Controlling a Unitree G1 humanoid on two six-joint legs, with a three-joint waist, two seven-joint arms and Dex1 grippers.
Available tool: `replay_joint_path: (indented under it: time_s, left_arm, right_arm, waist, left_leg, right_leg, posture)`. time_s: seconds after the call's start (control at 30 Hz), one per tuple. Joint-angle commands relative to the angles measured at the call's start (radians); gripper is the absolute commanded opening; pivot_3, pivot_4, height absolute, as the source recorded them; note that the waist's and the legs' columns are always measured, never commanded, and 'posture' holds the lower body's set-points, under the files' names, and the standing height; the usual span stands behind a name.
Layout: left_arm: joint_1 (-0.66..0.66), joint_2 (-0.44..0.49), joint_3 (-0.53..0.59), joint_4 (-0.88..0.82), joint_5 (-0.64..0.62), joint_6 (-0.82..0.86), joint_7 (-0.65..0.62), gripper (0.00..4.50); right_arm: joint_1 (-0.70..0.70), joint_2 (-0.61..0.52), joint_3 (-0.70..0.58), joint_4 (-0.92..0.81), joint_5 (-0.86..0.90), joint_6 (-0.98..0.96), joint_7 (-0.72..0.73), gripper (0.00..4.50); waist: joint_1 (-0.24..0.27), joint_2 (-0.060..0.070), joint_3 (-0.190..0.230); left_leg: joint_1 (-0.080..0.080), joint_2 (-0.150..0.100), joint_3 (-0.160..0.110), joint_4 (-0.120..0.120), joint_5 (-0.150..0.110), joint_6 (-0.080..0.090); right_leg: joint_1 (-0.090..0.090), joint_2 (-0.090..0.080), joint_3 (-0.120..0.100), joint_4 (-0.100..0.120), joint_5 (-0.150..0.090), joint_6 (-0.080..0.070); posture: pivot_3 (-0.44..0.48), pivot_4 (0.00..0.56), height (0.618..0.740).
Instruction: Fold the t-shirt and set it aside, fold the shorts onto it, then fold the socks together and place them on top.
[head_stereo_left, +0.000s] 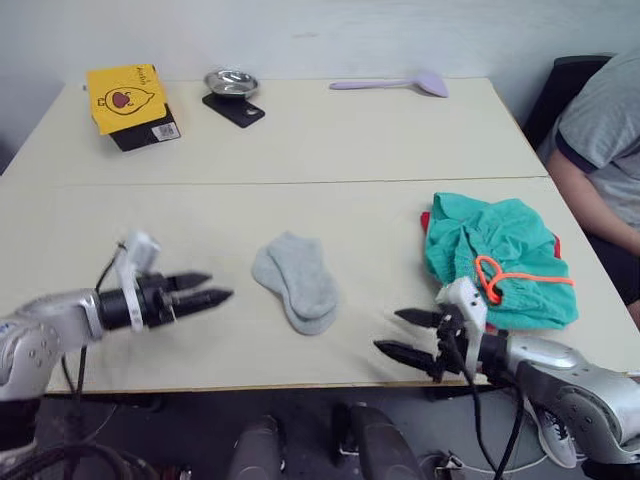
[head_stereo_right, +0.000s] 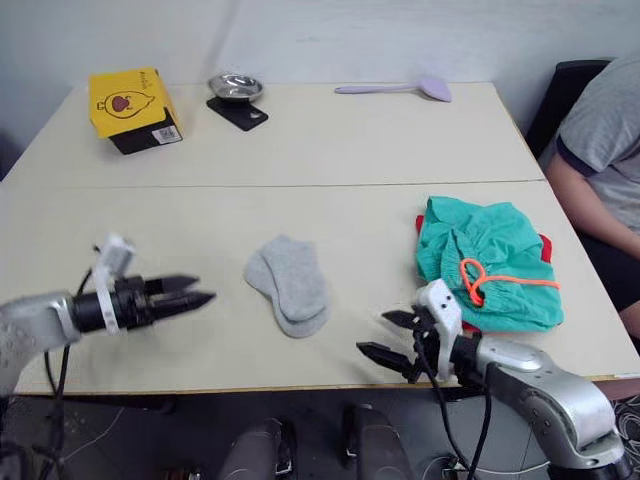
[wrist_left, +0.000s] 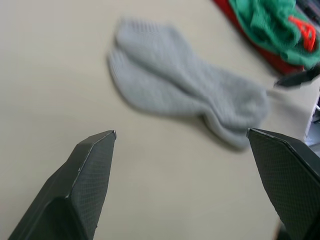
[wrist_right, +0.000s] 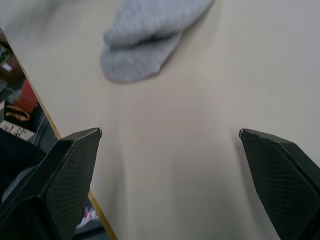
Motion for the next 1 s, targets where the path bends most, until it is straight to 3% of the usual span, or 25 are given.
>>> replay_joint_path:
  time_s: [0.03,0.17,0.37,0.63,0.67,0.77,1.0]
  left_arm:
    - [-0.148,-0.036,-0.142,0.184,0.212,-0.270,-0.124,4.41]
    - [-0.301,-0.102,-0.245,0.392,0.355,-0.439,-0.210,4.41]
    - [-0.511,-0.187,-0.346,0.736,0.538,-0.593,-0.274,4.41]
    - [-0.570,-0.249,-0.365,0.901,0.634,-0.687,-0.347,4.41]
    - [-0.571,-0.252,-0.371,0.912,0.650,-0.695,-0.347,4.43]
    - [-0.574,-0.268,-0.373,0.938,0.677,-0.716,-0.350,3.81]
    - [-0.577,-0.293,-0.353,0.952,0.687,-0.710,-0.358,1.56]
  right_arm:
    - [-0.058,0.079,0.040,-0.021,-0.005,0.037,-0.089,4.50]
    - [-0.134,0.144,0.135,-0.001,-0.067,0.083,-0.162,4.50]
    - [-0.227,0.242,0.224,0.039,-0.120,0.196,-0.268,4.50]
    - [-0.284,0.271,0.296,0.071,-0.179,0.221,-0.279,4.50]
    - [-0.286,0.275,0.303,0.072,-0.184,0.220,-0.277,4.32]
    - [-0.293,0.292,0.314,0.091,-0.204,0.213,-0.269,3.57]
    - [-0.318,0.301,0.353,0.132,-0.254,0.195,-0.229,1.07]
  waist:
    - [0.000,0.000,0.000]
    - [-0.008,-0.001,-0.001]
    - [-0.029,-0.004,-0.002]
    - [-0.034,-0.008,-0.005]
    - [-0.033,-0.010,-0.006]
    - [-0.033,-0.012,-0.009]
    - [-0.033,-0.013,-0.010]
  left_leg:
    - [0.000,0.000,0.000,0.000,0.000,0.001]
    - [-0.002,0.001,0.004,0.000,0.000,0.010]
    - [-0.002,0.001,0.007,0.002,-0.002,0.010]
    - [0.002,0.002,0.010,0.002,-0.002,0.010]
    - [0.002,0.002,0.010,0.002,-0.002,0.010]
    - [0.003,0.002,0.009,0.002,-0.001,0.010]
    - [0.004,0.002,0.009,0.002,-0.001,0.009]
  right_leg:
    - [0.001,0.000,0.000,-0.001,0.002,0.003]
    - [0.000,0.000,0.001,-0.001,0.004,0.007]
    - [-0.002,0.000,0.001,0.001,0.004,0.008]
    - [-0.002,0.000,0.004,0.004,0.004,0.008]
    - [-0.001,0.000,0.004,0.005,0.004,0.008]
    - [-0.001,0.000,0.004,0.005,0.004,0.008]
    - [-0.001,0.000,0.004,0.008,0.003,0.006]
  posture:
    - [0.000,0.150,0.740]
    - [0.000,0.150,0.740]
    - [0.000,0.150,0.740]
    - [0.000,0.150,0.740]
    - [0.000,0.150,0.740]
    - [0.000,0.150,0.740]
    - [0.000,0.150,0.740]
